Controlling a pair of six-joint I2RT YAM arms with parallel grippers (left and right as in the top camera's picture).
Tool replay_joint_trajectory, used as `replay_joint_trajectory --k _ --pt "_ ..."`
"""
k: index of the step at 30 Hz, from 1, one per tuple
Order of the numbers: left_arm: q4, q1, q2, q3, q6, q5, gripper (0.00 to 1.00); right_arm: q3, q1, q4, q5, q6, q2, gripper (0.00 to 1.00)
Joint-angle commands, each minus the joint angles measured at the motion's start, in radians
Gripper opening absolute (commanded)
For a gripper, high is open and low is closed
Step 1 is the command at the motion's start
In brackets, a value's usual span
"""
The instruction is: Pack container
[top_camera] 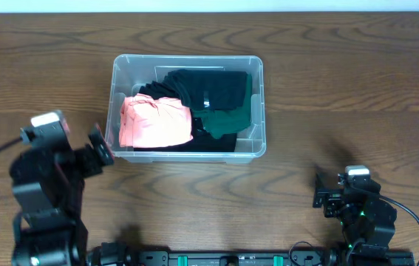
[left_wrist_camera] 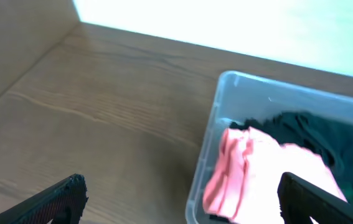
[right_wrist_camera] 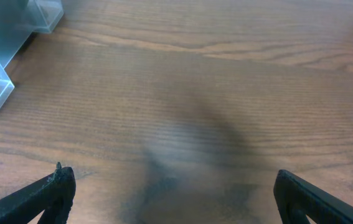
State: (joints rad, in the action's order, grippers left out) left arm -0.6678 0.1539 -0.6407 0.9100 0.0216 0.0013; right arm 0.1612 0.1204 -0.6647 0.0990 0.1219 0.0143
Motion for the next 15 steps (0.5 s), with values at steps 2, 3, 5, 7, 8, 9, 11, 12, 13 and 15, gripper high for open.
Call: replay_joint_trajectory --k 2,3,5,7,8,9,11,12,13,15 --pt "0.018 -0.010 0.129 -0.133 -0.048 0.060 0.98 -0.003 0.008 -0.001 -0.006 0.014 -0.009 0.99" --pt "0.022 -0.011 0.156 -0.160 -0.048 0.065 0.98 -0.003 0.008 -0.001 -0.006 0.014 -0.009 0.99" --pt "0.025 -0.016 0.217 -0.218 -0.047 0.071 0.98 -0.003 0.008 -0.001 -0.006 0.014 -0.009 0.99" --pt "0.027 -0.027 0.273 -0.272 -0.047 0.079 0.98 -0.003 0.008 -0.001 -0.006 0.014 -0.009 0.99" --pt "0.027 -0.034 0.302 -0.299 -0.047 0.081 0.98 -0.003 0.008 -0.001 -0.006 0.014 -0.009 0.99" --pt "0.027 -0.039 0.321 -0.318 -0.047 0.084 0.98 -0.003 0.008 -0.001 -0.006 0.014 -0.009 0.99" --pt "0.027 -0.054 0.369 -0.365 -0.048 0.097 0.98 -0.003 0.008 -0.001 -0.006 0.014 -0.009 0.99" --pt "0.027 -0.061 0.387 -0.382 -0.047 0.097 0.98 -0.003 0.008 -0.001 -0.006 0.014 -0.009 0.99" --pt "0.027 -0.068 0.405 -0.398 -0.047 0.097 0.98 -0.003 0.008 -0.001 -0.006 0.014 -0.009 0.99" --pt "0.027 -0.082 0.439 -0.424 -0.047 0.097 0.98 -0.003 0.008 -0.001 -0.006 0.014 -0.009 0.99"
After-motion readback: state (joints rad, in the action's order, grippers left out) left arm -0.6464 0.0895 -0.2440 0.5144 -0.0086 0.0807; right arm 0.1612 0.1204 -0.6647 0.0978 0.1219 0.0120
